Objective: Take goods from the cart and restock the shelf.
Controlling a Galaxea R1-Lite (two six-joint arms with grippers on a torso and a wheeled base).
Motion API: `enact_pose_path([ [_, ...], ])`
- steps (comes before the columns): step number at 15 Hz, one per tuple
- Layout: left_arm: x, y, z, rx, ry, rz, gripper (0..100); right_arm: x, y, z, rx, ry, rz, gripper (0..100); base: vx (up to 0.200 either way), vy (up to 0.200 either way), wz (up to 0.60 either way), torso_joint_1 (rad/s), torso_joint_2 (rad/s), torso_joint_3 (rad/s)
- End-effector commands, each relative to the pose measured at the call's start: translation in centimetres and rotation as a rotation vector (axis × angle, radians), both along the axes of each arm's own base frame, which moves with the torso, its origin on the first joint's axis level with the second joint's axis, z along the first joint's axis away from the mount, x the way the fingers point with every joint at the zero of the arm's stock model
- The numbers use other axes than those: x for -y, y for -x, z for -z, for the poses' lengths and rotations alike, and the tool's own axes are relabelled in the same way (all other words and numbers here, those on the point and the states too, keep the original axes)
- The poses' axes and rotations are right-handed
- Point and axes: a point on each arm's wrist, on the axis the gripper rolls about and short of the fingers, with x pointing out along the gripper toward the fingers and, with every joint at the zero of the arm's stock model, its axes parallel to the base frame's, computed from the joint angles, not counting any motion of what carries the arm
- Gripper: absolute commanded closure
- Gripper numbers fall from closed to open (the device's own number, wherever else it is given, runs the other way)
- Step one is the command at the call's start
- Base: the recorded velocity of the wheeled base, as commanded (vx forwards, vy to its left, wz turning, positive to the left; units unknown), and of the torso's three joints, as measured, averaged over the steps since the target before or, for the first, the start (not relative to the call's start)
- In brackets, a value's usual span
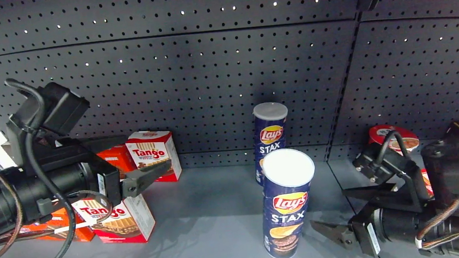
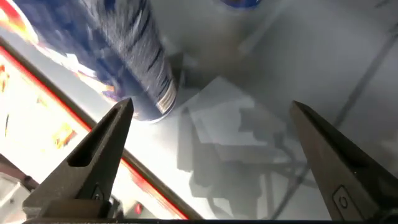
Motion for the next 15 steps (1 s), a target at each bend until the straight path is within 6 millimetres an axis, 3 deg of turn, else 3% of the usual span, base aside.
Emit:
enact_pose_path([
  [1,-0.5,1.1,-0.6,0.034,0.011,-0.006,0,1.2,0.7,-1.5,0.055,-0.047,0.021,0,0.0,0.0,0.0,0.0,0.0,0.0],
  [4,-1.6,3.4,-1.0,0.076,0.028,-0.028,0,2.4,1.4,-3.0,0.116,-0.084,0.065,0,0.0,0.0,0.0,0.0,0.0,0.0],
  [6,-3.2,5.3,-0.8,0.107,0.041,-0.085,0,4.2,1.7,-3.9,0.16,-0.113,0.134,0,0.0,0.0,0.0,0.0,0.0,0.0],
  [9,-5.4,8.8,0.9,0.119,0.067,-0.192,0,7.3,2.6,-5.4,0.245,-0.159,0.261,0,0.0,0.0,0.0,0.0,0.0,0.0],
  [11,-5.5,9.3,1.1,0.121,0.08,-0.2,0,7.7,2.7,-5.5,0.253,-0.161,0.279,0,0.0,0.0,0.0,0.0,0.0,0.0],
  [12,-6.4,11.3,1.9,0.152,0.1,-0.27,0,9.6,3.3,-6.3,0.315,-0.179,0.371,0,0.0,0.0,0.0,0.0,0.0,0.0],
  [15,-7.0,13.5,3.5,0.172,0.097,-0.329,0,11.5,4.9,-6.7,0.372,-0.194,0.449,0,0.0,0.0,0.0,0.0,0.0,0.0],
])
